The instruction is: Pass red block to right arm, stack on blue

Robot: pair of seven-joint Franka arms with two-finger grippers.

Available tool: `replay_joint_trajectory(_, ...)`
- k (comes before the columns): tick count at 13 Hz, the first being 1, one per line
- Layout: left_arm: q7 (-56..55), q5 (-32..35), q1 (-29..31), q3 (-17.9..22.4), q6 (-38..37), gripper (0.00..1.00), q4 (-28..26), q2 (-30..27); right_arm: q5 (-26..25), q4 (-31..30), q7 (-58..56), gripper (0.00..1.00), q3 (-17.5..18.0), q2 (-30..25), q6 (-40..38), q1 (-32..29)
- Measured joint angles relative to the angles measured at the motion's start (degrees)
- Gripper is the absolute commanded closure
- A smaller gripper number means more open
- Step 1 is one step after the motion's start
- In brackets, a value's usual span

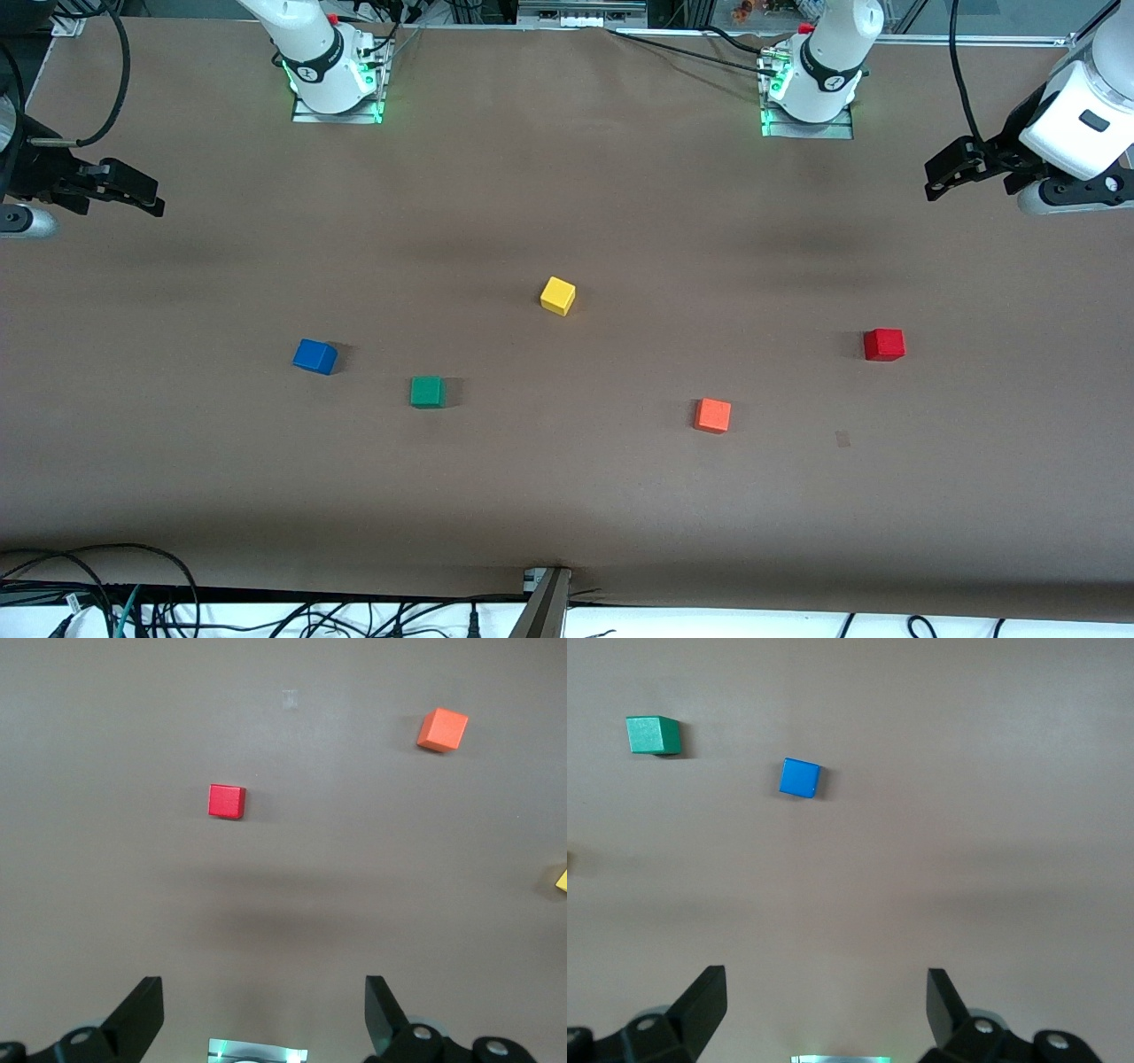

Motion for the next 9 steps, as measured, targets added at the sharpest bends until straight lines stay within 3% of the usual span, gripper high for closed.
replay_joint_trajectory(9, 0.00, -0.01, 0.03, 0.24, 0.81, 0.00, -0.33, -0.02, 0.00, 0.00, 0.00, 0.00, 0.00, 0.00, 0.00, 0.00)
